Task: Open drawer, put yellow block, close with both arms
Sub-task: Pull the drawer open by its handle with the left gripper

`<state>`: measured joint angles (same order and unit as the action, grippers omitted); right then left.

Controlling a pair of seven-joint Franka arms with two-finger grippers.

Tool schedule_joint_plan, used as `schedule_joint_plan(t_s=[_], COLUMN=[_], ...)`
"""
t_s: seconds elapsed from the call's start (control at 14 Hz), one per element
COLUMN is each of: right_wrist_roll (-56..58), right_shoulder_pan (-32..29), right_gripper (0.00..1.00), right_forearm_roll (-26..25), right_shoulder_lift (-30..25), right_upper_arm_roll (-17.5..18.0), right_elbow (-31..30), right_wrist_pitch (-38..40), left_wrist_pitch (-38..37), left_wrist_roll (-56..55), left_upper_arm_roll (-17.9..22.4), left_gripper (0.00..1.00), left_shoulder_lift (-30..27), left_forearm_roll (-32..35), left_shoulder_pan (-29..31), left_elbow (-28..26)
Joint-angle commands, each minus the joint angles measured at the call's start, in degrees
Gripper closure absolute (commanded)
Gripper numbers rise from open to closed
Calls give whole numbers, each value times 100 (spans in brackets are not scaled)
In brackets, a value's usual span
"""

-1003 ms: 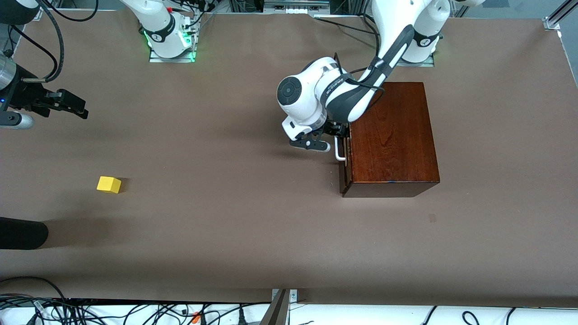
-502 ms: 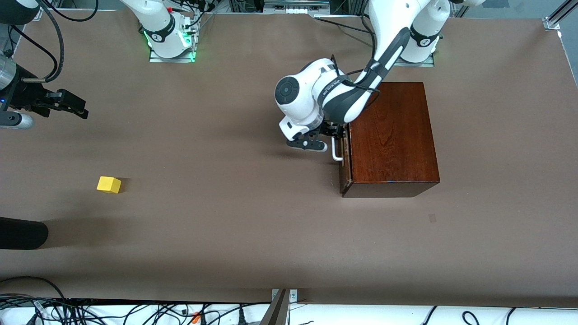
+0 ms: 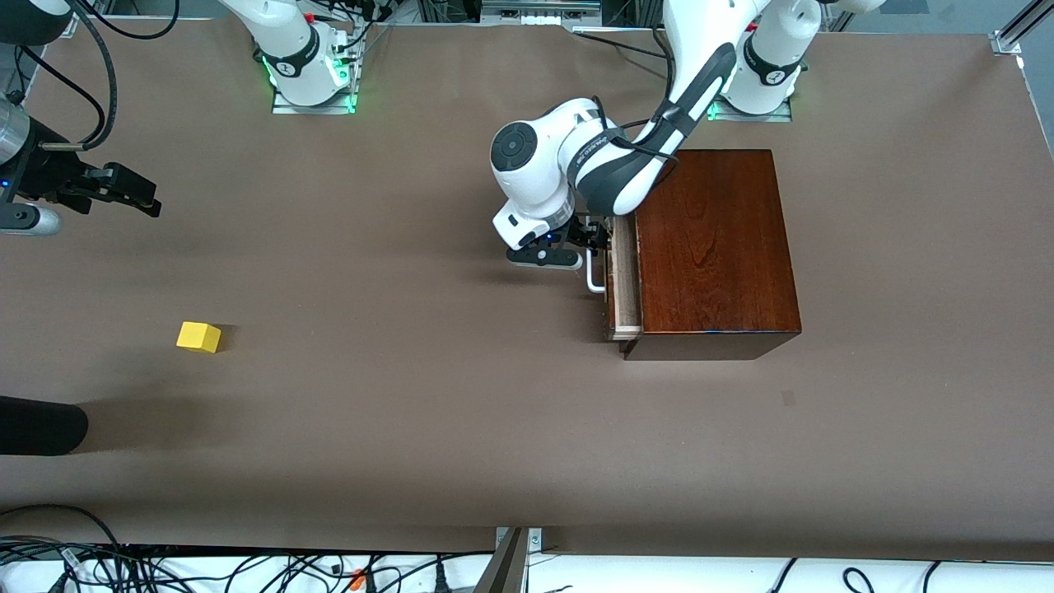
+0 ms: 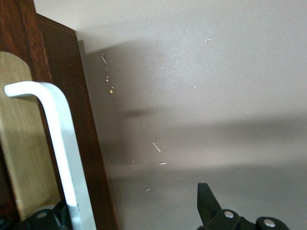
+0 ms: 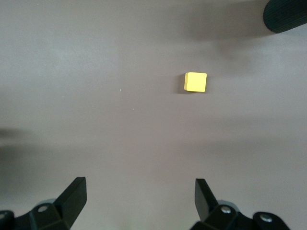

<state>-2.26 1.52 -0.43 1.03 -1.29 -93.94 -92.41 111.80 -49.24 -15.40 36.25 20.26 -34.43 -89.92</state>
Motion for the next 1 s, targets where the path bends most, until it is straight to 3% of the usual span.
schedule_joint_plan(t_s=[0.0, 0.93], right_wrist_roll=[-73, -73], right_shoulder_pan=[-81, -72], right_gripper=[0, 0], right_forearm_roll=[-1, -1], right_shoulder_lift=[55, 64], right_upper_arm_roll=[85, 85], right_elbow=[113, 113], right_wrist_pitch=[21, 21], left_wrist_pitch=[518, 668], left_wrist_roll=[-359, -359], left_upper_arm_roll=[-77, -68], left_gripper=[0, 0], left_shoulder_lift=[225, 365], left_forearm_roll=[-188, -171], left_shoulder_pan=[-266, -433], left_elbow=[142, 388])
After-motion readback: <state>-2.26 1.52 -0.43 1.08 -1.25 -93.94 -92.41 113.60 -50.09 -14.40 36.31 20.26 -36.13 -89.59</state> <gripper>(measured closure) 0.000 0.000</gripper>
